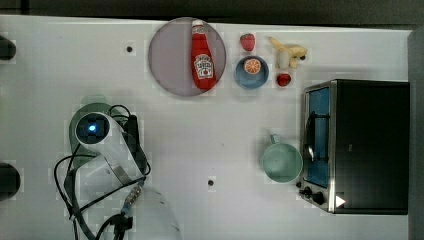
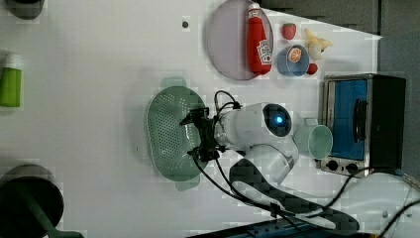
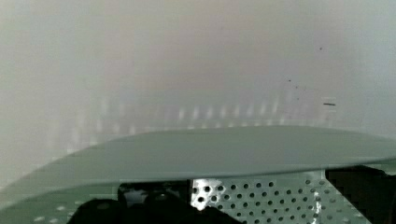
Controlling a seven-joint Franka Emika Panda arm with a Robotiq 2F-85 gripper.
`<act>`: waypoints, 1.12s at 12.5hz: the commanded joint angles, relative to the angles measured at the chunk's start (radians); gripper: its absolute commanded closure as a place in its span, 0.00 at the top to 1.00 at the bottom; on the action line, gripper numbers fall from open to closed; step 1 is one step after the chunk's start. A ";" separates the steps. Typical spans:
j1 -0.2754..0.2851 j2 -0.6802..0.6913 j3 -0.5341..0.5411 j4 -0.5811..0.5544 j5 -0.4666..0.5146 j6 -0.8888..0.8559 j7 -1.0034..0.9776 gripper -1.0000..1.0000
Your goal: Drag strainer left to right.
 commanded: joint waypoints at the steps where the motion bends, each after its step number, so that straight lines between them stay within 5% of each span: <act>1: -0.023 -0.074 -0.029 -0.032 0.017 -0.011 0.046 1.00; 14: -0.158 -0.137 -0.140 -0.135 0.017 0.021 -0.153 1.00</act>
